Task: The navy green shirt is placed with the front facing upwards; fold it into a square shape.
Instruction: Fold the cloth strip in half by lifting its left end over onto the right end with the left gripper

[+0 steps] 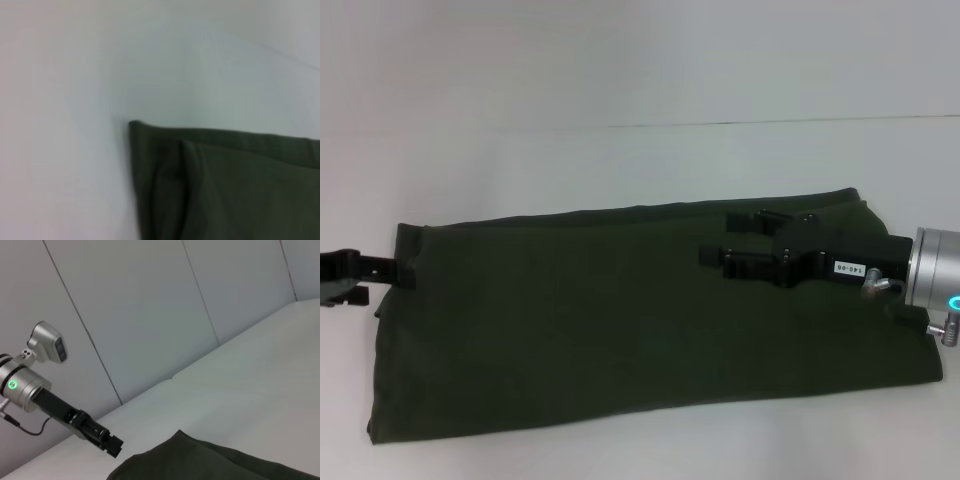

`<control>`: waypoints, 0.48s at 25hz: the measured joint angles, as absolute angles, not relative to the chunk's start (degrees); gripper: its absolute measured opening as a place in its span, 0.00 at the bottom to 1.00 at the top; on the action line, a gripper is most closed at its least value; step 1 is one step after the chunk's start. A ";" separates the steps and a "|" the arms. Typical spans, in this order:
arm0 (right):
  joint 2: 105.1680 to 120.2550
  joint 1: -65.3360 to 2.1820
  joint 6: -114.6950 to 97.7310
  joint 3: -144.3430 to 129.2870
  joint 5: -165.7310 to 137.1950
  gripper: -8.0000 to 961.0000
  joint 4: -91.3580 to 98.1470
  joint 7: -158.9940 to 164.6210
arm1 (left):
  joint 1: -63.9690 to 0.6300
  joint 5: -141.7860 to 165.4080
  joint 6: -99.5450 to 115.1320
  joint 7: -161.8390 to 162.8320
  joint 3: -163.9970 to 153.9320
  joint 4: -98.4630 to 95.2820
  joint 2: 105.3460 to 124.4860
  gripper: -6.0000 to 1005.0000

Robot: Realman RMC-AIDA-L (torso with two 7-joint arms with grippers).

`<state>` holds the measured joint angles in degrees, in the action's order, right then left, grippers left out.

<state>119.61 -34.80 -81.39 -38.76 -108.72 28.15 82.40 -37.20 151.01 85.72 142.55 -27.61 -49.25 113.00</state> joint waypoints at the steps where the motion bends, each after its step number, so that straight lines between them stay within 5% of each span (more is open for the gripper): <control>1: 119.61 -34.80 -81.34 -38.76 -108.72 0.92 28.14 82.40 | -37.21 151.59 85.67 142.65 -27.66 -49.21 112.99 0.80; 12: 119.61 -34.86 -81.30 -38.76 -108.72 0.92 28.12 82.47 | -37.29 152.99 82.26 142.86 -29.39 -46.89 113.56 0.81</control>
<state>119.61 -34.86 -81.30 -38.76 -108.72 28.12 82.47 -37.29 152.99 82.26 142.86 -29.39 -46.89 113.56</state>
